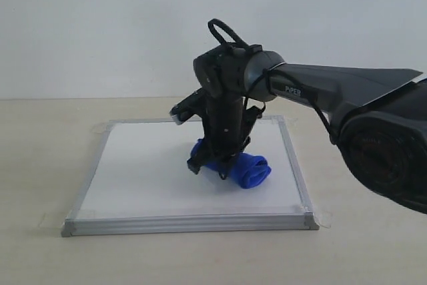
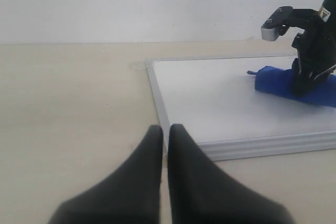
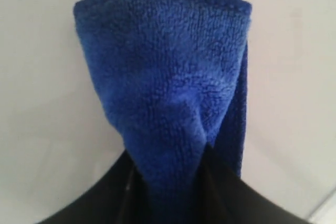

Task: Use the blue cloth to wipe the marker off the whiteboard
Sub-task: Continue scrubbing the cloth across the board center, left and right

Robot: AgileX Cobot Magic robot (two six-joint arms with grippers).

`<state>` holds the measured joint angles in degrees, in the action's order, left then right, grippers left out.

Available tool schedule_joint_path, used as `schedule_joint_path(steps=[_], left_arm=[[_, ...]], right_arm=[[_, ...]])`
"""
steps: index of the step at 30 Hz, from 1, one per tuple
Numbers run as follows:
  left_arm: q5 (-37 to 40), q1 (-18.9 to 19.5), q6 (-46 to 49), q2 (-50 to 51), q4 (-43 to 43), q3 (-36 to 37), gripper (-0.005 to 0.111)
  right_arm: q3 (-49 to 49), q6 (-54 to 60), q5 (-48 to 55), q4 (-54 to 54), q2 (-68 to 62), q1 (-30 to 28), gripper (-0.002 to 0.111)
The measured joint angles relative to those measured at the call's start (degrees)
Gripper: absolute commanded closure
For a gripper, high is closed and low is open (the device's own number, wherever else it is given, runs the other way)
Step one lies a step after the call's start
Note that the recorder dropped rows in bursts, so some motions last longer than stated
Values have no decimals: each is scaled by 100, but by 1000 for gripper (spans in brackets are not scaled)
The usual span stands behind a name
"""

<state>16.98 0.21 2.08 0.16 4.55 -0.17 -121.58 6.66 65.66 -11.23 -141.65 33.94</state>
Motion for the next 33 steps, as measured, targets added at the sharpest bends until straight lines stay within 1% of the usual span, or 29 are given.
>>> schedule_joint_path(steps=[3,7,11,14,18,20,23,27,29,33], left_arm=[[0,0,0,0,0,0,103],[0,0,0,0,0,0,103],[0,0,0,0,0,0,103],[0,0,0,0,0,0,103],[0,0,0,0,0,0,103],[0,0,0,0,0,0,103],[0,0,0,0,0,0,103],[0,0,0,0,0,0,103],[0,0,0,0,0,0,103],[0,0,0,0,0,0,103]], right_arm=[[-24,-393,0,-496,-71,-123,108],[-24,-531,-13,-534,-122,-173,108],[-38,143,-52,129,-123,-197,108],[-48,828,-150,934,-100,-221,108],[-53,1461,-179,2001,-51,22,108],[-53,1554,-156,2222,-28,106,108],[-32,1314,-156,1934,-9,121,108],[61,403,-113,948,32,70,108],[192,149,-181,594,70,-72,108],[613,-214,-563,367,175,-513,108]])
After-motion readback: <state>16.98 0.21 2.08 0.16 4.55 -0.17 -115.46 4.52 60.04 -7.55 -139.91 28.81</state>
